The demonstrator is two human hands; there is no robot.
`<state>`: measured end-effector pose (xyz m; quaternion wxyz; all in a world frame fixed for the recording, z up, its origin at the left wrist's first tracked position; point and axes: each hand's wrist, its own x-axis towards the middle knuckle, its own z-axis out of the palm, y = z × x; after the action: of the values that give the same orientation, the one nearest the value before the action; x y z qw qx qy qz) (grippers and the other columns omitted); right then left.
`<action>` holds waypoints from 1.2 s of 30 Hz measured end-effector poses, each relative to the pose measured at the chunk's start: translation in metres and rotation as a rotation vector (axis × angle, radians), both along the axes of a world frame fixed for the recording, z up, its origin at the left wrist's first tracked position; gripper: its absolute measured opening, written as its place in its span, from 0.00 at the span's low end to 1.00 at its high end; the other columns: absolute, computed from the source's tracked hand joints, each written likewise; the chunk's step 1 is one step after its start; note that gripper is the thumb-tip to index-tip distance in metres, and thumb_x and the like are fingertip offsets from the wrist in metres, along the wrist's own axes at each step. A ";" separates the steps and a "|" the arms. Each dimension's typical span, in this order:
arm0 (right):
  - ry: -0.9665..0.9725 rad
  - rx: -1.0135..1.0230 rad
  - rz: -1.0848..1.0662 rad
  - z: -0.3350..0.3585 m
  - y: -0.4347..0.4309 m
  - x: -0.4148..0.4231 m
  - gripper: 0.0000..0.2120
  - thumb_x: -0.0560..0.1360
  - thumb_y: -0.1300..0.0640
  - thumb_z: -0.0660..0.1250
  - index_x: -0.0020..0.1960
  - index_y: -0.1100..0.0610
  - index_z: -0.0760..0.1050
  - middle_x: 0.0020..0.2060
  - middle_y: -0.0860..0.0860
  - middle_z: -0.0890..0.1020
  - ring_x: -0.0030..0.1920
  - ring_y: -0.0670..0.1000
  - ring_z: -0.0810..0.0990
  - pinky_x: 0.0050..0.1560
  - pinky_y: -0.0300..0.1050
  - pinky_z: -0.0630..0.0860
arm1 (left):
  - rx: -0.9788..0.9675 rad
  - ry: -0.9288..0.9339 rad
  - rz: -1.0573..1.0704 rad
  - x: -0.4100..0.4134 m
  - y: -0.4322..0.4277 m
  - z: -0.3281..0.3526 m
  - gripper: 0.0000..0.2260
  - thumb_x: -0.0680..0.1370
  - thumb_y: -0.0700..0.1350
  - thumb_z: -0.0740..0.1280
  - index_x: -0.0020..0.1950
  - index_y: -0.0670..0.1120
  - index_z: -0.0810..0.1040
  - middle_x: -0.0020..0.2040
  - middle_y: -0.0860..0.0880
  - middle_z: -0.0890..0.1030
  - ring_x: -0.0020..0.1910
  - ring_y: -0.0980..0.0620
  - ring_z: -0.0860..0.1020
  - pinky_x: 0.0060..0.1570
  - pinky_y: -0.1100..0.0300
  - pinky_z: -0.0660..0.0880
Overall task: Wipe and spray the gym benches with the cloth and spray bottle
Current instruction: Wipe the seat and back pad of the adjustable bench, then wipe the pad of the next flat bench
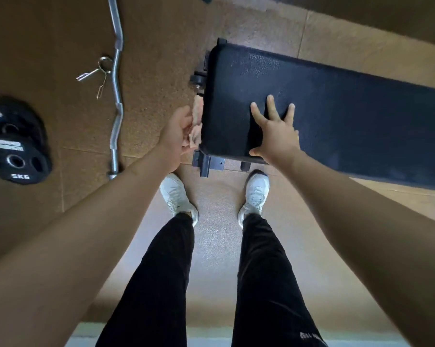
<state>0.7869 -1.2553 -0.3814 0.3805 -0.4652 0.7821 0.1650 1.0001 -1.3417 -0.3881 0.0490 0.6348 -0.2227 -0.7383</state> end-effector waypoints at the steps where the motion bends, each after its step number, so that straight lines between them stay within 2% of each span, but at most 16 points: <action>1: -0.007 0.006 -0.002 0.000 0.000 0.000 0.55 0.69 0.51 0.81 0.81 0.37 0.45 0.82 0.43 0.40 0.79 0.68 0.36 0.66 0.81 0.62 | 0.005 0.013 -0.027 -0.004 -0.010 0.002 0.24 0.83 0.59 0.55 0.62 0.45 0.83 0.54 0.47 0.84 0.47 0.52 0.80 0.54 0.55 0.76; 5: -0.026 0.038 -0.005 0.002 -0.003 -0.001 0.55 0.71 0.52 0.80 0.81 0.38 0.43 0.82 0.44 0.37 0.79 0.68 0.34 0.68 0.81 0.60 | -0.031 0.037 -0.123 -0.028 -0.052 0.014 0.24 0.84 0.60 0.54 0.64 0.47 0.81 0.63 0.45 0.83 0.61 0.46 0.81 0.67 0.52 0.74; 9: -0.042 0.051 -0.008 0.001 -0.005 -0.002 0.56 0.71 0.55 0.79 0.81 0.38 0.41 0.81 0.44 0.35 0.78 0.70 0.33 0.68 0.82 0.59 | -0.066 0.019 -0.148 -0.051 -0.088 0.028 0.21 0.84 0.59 0.55 0.58 0.47 0.81 0.56 0.46 0.83 0.57 0.46 0.80 0.70 0.48 0.73; 13: -0.044 0.042 -0.002 0.000 -0.006 -0.002 0.57 0.71 0.56 0.79 0.81 0.38 0.41 0.81 0.45 0.35 0.78 0.71 0.33 0.67 0.83 0.59 | -0.102 0.105 -0.115 -0.068 -0.109 0.051 0.21 0.85 0.55 0.55 0.54 0.43 0.82 0.47 0.46 0.86 0.52 0.48 0.84 0.64 0.50 0.79; 16: -0.051 0.048 0.001 0.000 -0.006 -0.003 0.56 0.71 0.56 0.79 0.81 0.38 0.41 0.81 0.45 0.36 0.78 0.72 0.34 0.66 0.83 0.59 | -0.134 0.141 -0.087 -0.070 -0.120 0.065 0.17 0.85 0.51 0.59 0.60 0.41 0.81 0.50 0.45 0.85 0.52 0.48 0.84 0.55 0.51 0.83; 18: -0.050 0.034 -0.015 0.001 -0.005 -0.003 0.55 0.71 0.56 0.78 0.81 0.38 0.42 0.82 0.45 0.37 0.78 0.71 0.35 0.66 0.82 0.59 | -0.196 0.100 -0.155 -0.068 -0.122 0.069 0.14 0.84 0.47 0.63 0.63 0.40 0.80 0.52 0.44 0.85 0.51 0.48 0.85 0.55 0.50 0.83; 20: -0.075 0.064 -0.044 0.007 -0.012 -0.003 0.50 0.73 0.53 0.76 0.81 0.38 0.46 0.82 0.46 0.40 0.79 0.71 0.37 0.68 0.81 0.60 | -0.248 0.027 -0.232 -0.064 -0.123 0.073 0.12 0.82 0.45 0.68 0.62 0.40 0.81 0.52 0.44 0.86 0.48 0.49 0.85 0.54 0.51 0.83; 22: -0.119 0.077 -0.148 0.019 -0.028 -0.007 0.38 0.75 0.46 0.74 0.80 0.41 0.59 0.83 0.48 0.50 0.80 0.70 0.47 0.71 0.73 0.63 | -0.254 -0.005 -0.299 -0.060 -0.127 0.077 0.11 0.81 0.44 0.70 0.61 0.41 0.82 0.52 0.44 0.86 0.47 0.50 0.85 0.49 0.54 0.83; 24: -0.196 -0.044 -0.367 0.033 -0.059 -0.014 0.29 0.75 0.41 0.72 0.74 0.46 0.72 0.76 0.51 0.70 0.75 0.62 0.68 0.70 0.59 0.70 | -0.271 -0.002 -0.378 -0.056 -0.135 0.080 0.08 0.81 0.45 0.70 0.56 0.43 0.84 0.49 0.43 0.85 0.46 0.50 0.83 0.46 0.56 0.82; 25: -0.270 -0.163 -0.521 0.043 -0.078 -0.014 0.28 0.75 0.42 0.73 0.72 0.47 0.74 0.71 0.51 0.76 0.70 0.57 0.75 0.69 0.53 0.72 | -0.290 0.005 -0.415 -0.054 -0.141 0.082 0.06 0.81 0.45 0.70 0.53 0.44 0.84 0.47 0.43 0.83 0.45 0.50 0.82 0.45 0.57 0.81; 27: -0.501 -0.426 -0.772 0.063 -0.122 -0.006 0.29 0.75 0.51 0.76 0.74 0.48 0.71 0.66 0.49 0.79 0.65 0.49 0.78 0.66 0.42 0.73 | -0.328 0.042 -0.501 -0.048 -0.160 0.082 0.05 0.80 0.44 0.71 0.49 0.43 0.85 0.43 0.46 0.83 0.43 0.51 0.81 0.48 0.56 0.81; 29: -0.735 -0.561 -0.817 0.077 -0.165 0.008 0.31 0.75 0.58 0.76 0.74 0.45 0.69 0.63 0.49 0.78 0.61 0.44 0.79 0.60 0.33 0.74 | -0.360 0.107 -0.593 -0.042 -0.184 0.086 0.08 0.80 0.43 0.72 0.49 0.38 0.84 0.37 0.51 0.83 0.39 0.55 0.81 0.47 0.58 0.80; 31: -0.787 -0.574 -0.759 0.084 -0.202 0.025 0.24 0.75 0.61 0.75 0.69 0.49 0.76 0.56 0.48 0.82 0.54 0.41 0.81 0.56 0.34 0.78 | -0.377 0.136 -0.653 -0.035 -0.216 0.089 0.06 0.79 0.43 0.72 0.47 0.41 0.84 0.34 0.54 0.83 0.37 0.57 0.81 0.42 0.62 0.78; 33: -0.701 -0.612 -0.786 0.081 -0.229 0.037 0.09 0.75 0.62 0.75 0.54 0.55 0.84 0.45 0.47 0.85 0.46 0.43 0.83 0.52 0.44 0.81 | -0.367 0.157 -0.701 -0.029 -0.250 0.091 0.08 0.79 0.46 0.73 0.47 0.42 0.84 0.35 0.50 0.84 0.38 0.53 0.83 0.40 0.58 0.79; 34: -0.664 -0.621 -0.825 0.081 -0.239 0.041 0.04 0.74 0.63 0.75 0.48 0.56 0.85 0.40 0.46 0.85 0.43 0.44 0.82 0.50 0.47 0.80 | -0.354 0.166 -0.746 -0.026 -0.267 0.093 0.10 0.79 0.48 0.73 0.49 0.41 0.84 0.36 0.48 0.85 0.39 0.50 0.85 0.40 0.56 0.80; 36: -0.614 -0.596 -0.887 0.082 -0.259 0.045 0.03 0.74 0.63 0.75 0.45 0.57 0.84 0.37 0.45 0.84 0.39 0.43 0.81 0.48 0.48 0.79 | -0.381 0.166 -0.903 -0.022 -0.299 0.094 0.11 0.80 0.52 0.72 0.51 0.44 0.83 0.40 0.45 0.86 0.39 0.48 0.84 0.36 0.54 0.78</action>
<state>0.8322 -1.5147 -0.2995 0.4744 -0.2080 0.7683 -0.3761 0.9785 -1.6408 -0.2940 -0.1427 0.3937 -0.6018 -0.6801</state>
